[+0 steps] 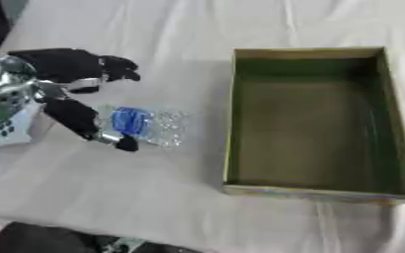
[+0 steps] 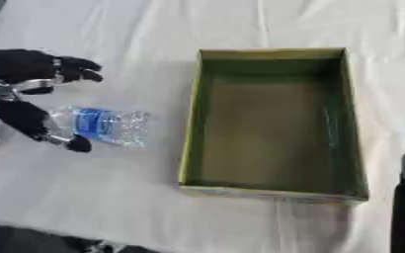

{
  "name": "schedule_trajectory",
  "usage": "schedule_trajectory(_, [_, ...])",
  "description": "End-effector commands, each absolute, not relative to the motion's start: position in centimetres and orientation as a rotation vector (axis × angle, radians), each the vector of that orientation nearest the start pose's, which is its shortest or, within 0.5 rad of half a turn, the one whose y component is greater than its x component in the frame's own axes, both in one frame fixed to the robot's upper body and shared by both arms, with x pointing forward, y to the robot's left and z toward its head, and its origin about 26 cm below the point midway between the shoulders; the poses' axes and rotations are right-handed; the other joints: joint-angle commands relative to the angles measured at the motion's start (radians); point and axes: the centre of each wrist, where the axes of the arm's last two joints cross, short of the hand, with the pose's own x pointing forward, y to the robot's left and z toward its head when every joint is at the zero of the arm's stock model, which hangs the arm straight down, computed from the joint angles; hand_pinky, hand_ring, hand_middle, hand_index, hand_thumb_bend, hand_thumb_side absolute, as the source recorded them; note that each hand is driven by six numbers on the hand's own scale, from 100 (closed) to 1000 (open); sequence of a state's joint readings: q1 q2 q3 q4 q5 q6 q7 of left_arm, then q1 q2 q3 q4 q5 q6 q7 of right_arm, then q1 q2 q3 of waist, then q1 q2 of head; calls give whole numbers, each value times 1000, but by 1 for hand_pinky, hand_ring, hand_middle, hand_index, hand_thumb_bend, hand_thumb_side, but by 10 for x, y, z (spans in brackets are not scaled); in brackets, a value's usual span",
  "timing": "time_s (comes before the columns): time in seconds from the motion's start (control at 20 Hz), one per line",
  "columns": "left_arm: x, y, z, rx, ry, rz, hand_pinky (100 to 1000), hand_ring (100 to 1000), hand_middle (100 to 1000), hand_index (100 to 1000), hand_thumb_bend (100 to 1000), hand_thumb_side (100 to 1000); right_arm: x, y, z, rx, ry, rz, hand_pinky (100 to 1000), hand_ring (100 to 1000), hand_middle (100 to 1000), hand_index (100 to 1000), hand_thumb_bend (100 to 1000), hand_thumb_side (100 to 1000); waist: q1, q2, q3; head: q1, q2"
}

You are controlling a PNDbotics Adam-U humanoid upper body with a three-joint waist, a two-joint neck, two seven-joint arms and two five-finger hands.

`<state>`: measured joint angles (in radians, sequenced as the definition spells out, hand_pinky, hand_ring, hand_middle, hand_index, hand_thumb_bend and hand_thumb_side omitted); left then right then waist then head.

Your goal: Pick up objects on the table and place them in the box.

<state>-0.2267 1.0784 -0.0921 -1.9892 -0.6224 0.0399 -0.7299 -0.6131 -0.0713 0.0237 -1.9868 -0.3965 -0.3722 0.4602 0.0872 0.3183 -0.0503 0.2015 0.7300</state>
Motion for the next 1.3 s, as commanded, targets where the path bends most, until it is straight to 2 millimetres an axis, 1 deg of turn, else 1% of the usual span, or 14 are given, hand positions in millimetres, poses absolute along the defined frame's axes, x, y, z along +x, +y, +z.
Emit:
schedule_trajectory(0.05, [279, 338, 268, 938, -972, -1852, 812, 861, 1000, 1000, 805, 956, 312, -181, 276, -883, 3038, -668, 692, 798, 856, 917, 100, 1000, -1, -16, 0, -6, 3])
schedule_trajectory(0.6, [281, 333, 271, 897, -933, -1889, 826, 864, 1000, 1000, 797, 980, 312, -181, 276, -891, 3038, -673, 692, 798, 856, 917, 100, 1000, 0, -16, -2, -7, 4])
schedule_trajectory(0.7, [281, 331, 272, 897, -929, -1908, 821, 856, 1000, 1000, 826, 968, 312, -180, 276, -893, 3037, -674, 692, 798, 856, 917, 100, 1000, 1, -16, -3, -6, 5])
schedule_trajectory(0.95, [286, 327, 267, 882, -961, -1932, 806, 844, 1000, 1000, 810, 965, 312, -179, 276, -905, 3031, -670, 693, 798, 856, 917, 100, 1000, 1, -15, -10, -8, 1])
schedule_trajectory(1.2, [291, 327, 262, 872, -975, -1944, 798, 837, 1000, 1000, 805, 969, 312, -179, 277, -908, 3029, -669, 693, 798, 856, 917, 100, 1000, 2, -13, -13, -9, 4])
schedule_trajectory(1.3, [292, 327, 264, 907, -985, -1944, 769, 818, 1000, 1000, 834, 951, 312, -179, 277, -908, 3028, -668, 693, 798, 857, 917, 100, 1000, 2, -12, -13, -10, 5])
